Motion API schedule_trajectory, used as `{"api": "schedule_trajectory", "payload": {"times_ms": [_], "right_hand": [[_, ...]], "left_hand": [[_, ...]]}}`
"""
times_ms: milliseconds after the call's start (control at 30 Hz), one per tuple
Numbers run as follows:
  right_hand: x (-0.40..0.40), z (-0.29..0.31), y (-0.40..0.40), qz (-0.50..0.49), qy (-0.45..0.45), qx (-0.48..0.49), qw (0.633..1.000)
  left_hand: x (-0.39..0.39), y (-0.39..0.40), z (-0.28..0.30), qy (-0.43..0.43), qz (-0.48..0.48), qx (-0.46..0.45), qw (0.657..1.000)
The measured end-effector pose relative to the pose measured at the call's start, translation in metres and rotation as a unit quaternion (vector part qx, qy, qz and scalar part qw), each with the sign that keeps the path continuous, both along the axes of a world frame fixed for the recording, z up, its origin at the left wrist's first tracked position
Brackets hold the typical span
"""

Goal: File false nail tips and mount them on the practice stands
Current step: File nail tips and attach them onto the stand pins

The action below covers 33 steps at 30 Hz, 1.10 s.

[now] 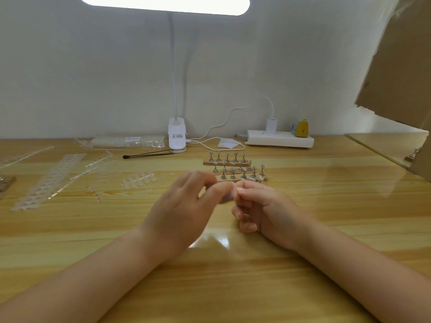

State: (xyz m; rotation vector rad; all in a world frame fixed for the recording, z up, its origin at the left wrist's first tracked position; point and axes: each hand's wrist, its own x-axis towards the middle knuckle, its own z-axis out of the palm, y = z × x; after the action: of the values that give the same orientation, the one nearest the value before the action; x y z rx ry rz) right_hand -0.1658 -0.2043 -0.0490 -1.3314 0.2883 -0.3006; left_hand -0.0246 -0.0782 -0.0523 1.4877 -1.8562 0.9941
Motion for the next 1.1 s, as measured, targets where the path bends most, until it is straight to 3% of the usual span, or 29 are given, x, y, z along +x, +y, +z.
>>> {"api": "schedule_trajectory", "payload": {"times_ms": [100,200,267,367,433,533,700,833,1000,1100], "right_hand": [[0.0,-0.002,0.001,0.002,-0.005,-0.009,1.0],[0.0,-0.002,0.002,0.019,-0.018,-0.03,0.999],[-0.001,-0.001,0.002,0.02,-0.025,-0.016,0.999],[-0.002,0.0,0.002,0.007,-0.034,0.007,0.999],[-0.001,0.0,0.003,0.002,-0.032,-0.007,0.999],[-0.001,0.0,0.004,0.0,-0.03,-0.015,0.999],[-0.001,0.001,0.004,-0.002,-0.035,0.006,0.999],[0.0,0.0,0.005,-0.009,-0.03,-0.014,0.999],[-0.001,0.002,0.004,-0.005,-0.036,0.009,0.999],[0.0,0.001,0.006,-0.009,-0.029,-0.017,0.999]], "left_hand": [[0.0,0.002,0.002,0.038,-0.023,-0.018,0.999],[-0.011,0.0,-0.002,0.011,-0.067,0.004,0.998],[-0.008,0.0,-0.001,0.016,-0.039,0.022,0.999],[0.002,0.002,0.004,0.07,0.001,0.021,0.997],[-0.003,0.002,0.005,0.098,-0.04,-0.003,0.994],[-0.012,-0.001,0.001,0.073,-0.092,0.003,0.993],[-0.002,0.0,0.0,0.098,-0.035,0.016,0.994],[-0.01,-0.002,-0.001,0.106,-0.098,-0.008,0.989],[-0.001,-0.002,-0.004,0.116,-0.01,0.033,0.993],[-0.005,-0.002,-0.001,0.136,-0.074,0.002,0.988]]}}
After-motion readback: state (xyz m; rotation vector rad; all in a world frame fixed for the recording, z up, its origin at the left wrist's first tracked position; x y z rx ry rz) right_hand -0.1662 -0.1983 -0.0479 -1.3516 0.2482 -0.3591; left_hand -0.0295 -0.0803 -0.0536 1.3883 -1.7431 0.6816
